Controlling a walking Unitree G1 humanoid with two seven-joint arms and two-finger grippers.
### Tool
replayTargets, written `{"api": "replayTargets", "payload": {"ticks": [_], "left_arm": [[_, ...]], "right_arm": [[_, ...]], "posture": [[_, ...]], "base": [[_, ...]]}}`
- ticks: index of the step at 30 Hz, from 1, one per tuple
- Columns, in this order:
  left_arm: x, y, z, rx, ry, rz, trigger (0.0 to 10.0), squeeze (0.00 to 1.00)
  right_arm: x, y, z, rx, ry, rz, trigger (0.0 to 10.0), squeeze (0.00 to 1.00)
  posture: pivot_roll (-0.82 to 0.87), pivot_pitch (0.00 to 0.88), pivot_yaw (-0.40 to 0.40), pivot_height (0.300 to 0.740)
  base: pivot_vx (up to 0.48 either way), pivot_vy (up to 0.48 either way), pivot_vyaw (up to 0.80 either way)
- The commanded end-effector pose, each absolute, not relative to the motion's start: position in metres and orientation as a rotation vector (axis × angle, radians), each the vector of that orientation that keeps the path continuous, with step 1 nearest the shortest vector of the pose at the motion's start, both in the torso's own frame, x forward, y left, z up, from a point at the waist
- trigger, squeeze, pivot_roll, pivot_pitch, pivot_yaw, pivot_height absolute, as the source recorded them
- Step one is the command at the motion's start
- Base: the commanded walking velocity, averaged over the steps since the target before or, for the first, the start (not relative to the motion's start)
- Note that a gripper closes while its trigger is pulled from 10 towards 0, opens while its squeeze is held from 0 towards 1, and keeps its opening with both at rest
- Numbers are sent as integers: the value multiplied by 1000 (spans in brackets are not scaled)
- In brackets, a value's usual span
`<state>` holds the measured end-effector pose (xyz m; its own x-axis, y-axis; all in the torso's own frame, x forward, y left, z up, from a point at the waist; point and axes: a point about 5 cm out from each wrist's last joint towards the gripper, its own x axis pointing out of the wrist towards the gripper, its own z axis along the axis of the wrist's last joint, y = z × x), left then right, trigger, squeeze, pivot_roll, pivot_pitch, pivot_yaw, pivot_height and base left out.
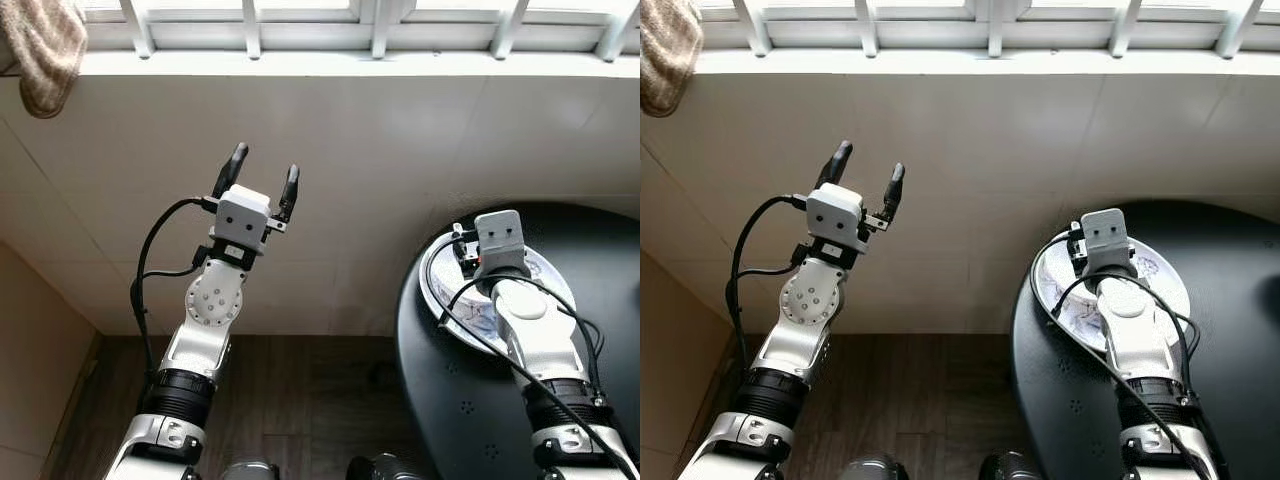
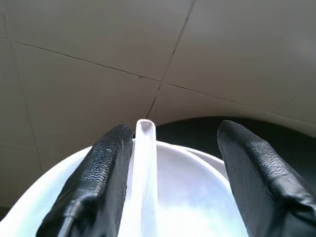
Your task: Kitchen organization
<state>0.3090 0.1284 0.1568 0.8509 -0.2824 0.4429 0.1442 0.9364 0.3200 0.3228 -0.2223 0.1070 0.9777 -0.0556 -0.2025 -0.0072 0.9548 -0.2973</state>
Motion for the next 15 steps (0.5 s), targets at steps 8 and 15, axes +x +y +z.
{"api": "replayTargets", "payload": {"ticks": [8,15], "left_arm": [[311,129,157,289,-499,-225,10000,0],[311,129,157,291,-497,-224,10000,0]], "right_arm": [[332,-237,113,-206,276,-7,10000,0],[337,-232,118,-191,259,27,10000,0]], "posture": [[69,0,-47,740],[73,0,-47,740]], "base": [[0,0,0],[0,0,0]]}}
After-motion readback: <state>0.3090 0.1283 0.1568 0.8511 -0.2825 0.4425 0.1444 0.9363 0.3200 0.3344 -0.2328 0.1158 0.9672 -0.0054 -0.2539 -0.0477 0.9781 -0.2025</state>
